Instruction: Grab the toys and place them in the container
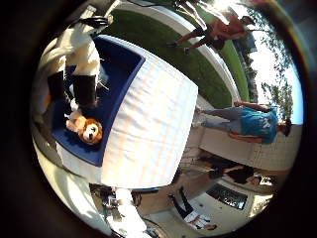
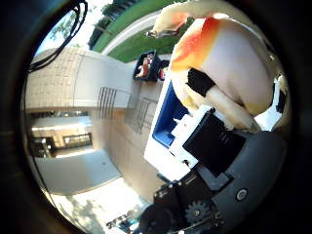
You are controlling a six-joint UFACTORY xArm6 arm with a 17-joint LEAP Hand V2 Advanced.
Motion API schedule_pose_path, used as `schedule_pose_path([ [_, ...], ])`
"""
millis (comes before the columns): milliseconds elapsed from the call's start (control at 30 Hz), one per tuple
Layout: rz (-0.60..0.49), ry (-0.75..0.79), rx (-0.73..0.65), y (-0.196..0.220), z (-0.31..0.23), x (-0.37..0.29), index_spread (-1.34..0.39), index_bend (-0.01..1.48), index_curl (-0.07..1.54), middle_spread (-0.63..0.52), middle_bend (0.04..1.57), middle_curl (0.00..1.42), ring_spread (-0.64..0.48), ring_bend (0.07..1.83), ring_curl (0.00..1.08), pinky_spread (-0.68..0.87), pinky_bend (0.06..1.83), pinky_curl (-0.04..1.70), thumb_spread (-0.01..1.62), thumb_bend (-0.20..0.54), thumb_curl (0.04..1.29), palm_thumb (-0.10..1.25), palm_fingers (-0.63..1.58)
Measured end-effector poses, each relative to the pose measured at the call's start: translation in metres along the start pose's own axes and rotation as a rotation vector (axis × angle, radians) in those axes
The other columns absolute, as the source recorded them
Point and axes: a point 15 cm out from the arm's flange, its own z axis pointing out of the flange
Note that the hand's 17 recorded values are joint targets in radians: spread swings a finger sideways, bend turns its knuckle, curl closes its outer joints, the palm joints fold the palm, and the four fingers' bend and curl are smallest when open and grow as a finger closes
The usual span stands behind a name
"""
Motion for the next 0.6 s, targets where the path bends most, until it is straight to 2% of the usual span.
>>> schedule_pose_path([
  [100, 0.015, -0.001, -0.037, -0.014, 0.025, 0.001, -0.91, 0.72, 0.65, -0.20, 1.16, 1.00, -0.02, 1.44, 0.71, 0.20, 1.49, 0.78, 1.18, -0.029, 0.60, 0.86, 0.73],
  [167, 0.021, -0.002, -0.083, -0.018, 0.048, 0.003, -0.74, 0.68, 0.69, -0.17, 0.92, 0.91, 0.02, 1.33, 0.69, 0.24, 1.46, 0.79, 1.19, -0.034, 0.58, 0.83, 0.38],
  [200, 0.023, -0.002, -0.108, -0.017, 0.058, 0.004, -0.65, 0.62, 0.69, -0.14, 0.75, 0.84, 0.07, 1.25, 0.66, 0.27, 1.42, 0.77, 1.19, -0.037, 0.57, 0.81, 0.08],
  [233, 0.023, -0.004, -0.137, -0.013, 0.067, 0.004, -0.57, 0.61, 0.69, -0.11, 0.64, 0.79, 0.11, 1.16, 0.63, 0.29, 1.36, 0.77, 1.19, -0.035, 0.56, 0.80, -0.11],
  [267, 0.022, -0.005, -0.162, -0.010, 0.075, 0.005, -0.54, 0.58, 0.67, -0.09, 0.59, 0.75, 0.13, 1.10, 0.60, 0.31, 1.32, 0.74, 1.19, -0.032, 0.56, 0.80, -0.17],
  [300, 0.018, -0.007, -0.184, -0.008, 0.082, 0.006, -0.51, 0.51, 0.62, -0.06, 0.49, 0.68, 0.17, 0.96, 0.53, 0.33, 1.25, 0.69, 1.19, -0.031, 0.55, 0.79, -0.26],
  [367, 0.000, -0.016, -0.200, -0.006, 0.088, 0.008, -0.49, 0.40, 0.54, -0.01, 0.33, 0.59, 0.22, 0.78, 0.43, 0.37, 1.14, 0.61, 1.18, -0.032, 0.53, 0.77, -0.28],
  [467, -0.037, -0.065, -0.199, -0.006, 0.088, -0.001, -0.48, 0.28, 0.47, 0.02, 0.19, 0.51, 0.27, 0.64, 0.36, 0.40, 1.04, 0.54, 1.17, -0.025, 0.52, 0.77, -0.23],
  [600, -0.042, -0.169, -0.158, -0.008, 0.068, -0.014, -0.47, 0.19, 0.41, 0.04, 0.12, 0.42, 0.29, 0.54, 0.32, 0.45, 0.96, 0.48, 1.17, -0.023, 0.50, 0.78, -0.14],
])
